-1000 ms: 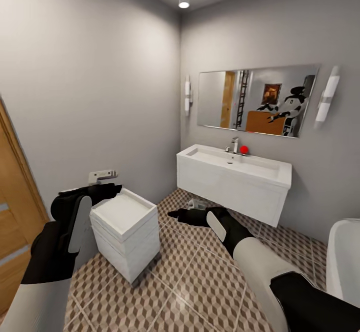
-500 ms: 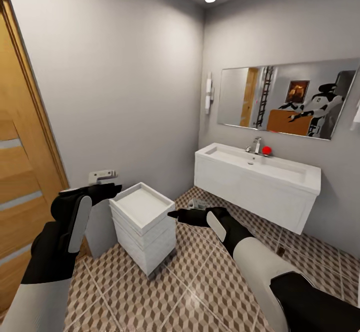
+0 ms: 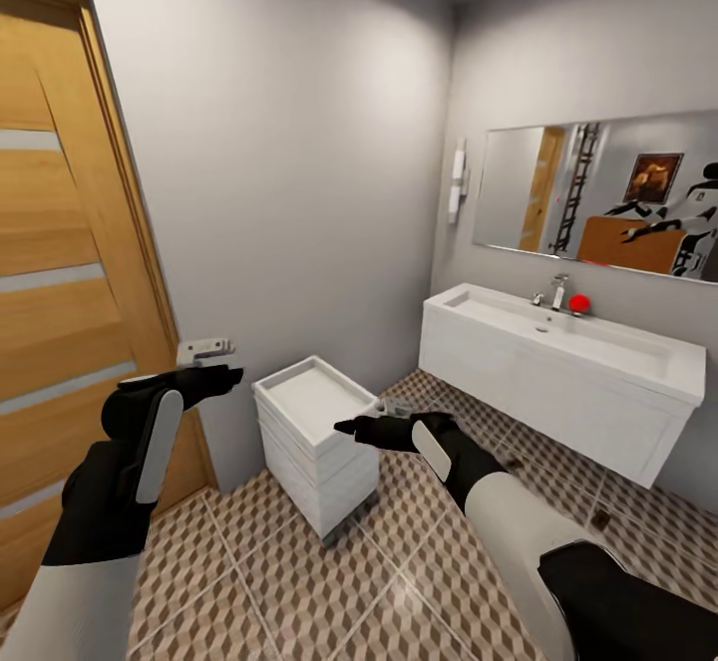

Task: Take the four mousetraps from the cabinet in the bathroom and place them on the bathroom floor. Make sure all four end up on the same floor surface, and ensure that at least two of them are either under or directly next to the same bathroom sink.

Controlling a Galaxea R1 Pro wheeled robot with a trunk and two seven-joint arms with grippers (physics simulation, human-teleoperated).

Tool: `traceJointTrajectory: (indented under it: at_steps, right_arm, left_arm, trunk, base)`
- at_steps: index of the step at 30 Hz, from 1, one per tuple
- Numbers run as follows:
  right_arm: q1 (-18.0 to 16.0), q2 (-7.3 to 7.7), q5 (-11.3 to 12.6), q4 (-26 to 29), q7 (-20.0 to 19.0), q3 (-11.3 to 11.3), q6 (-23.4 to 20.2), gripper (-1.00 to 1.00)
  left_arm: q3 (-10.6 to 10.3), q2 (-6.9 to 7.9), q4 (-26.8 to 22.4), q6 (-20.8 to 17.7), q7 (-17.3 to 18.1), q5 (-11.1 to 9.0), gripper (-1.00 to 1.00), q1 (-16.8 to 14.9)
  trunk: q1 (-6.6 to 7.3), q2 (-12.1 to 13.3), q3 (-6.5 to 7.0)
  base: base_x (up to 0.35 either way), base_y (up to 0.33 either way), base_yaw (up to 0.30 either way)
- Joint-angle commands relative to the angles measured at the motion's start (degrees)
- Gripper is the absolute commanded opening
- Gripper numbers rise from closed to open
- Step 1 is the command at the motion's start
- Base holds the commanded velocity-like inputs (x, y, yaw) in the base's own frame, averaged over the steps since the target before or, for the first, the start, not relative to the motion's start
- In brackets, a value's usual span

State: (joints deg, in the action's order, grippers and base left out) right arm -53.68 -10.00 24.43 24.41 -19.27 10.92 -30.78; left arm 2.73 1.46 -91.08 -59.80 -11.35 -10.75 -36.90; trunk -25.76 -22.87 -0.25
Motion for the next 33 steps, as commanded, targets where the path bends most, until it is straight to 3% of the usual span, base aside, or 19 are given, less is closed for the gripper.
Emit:
traceJointTrajectory:
  at_steps: [1,33]
  right_arm:
    - [0.0,0.0,0.0,0.0,-0.1,0.1,-0.2,1.0]
    - [0.0,0.0,0.0,0.0,-0.1,0.2,-0.2,1.0]
  left_arm:
    - [0.0,0.02,0.0,-0.2,-0.5,-0.6,1.0,0.0]
    - [-0.4,-0.05,0.0,-0.2,-0.5,-0.6,1.0,0.0]
  trunk:
    - [-0.02,0.0,-0.08]
    - [-0.02,0.0,-1.78]
  base:
    - [0.0,0.004,0.238]
    - [0.0,0.027,0.238]
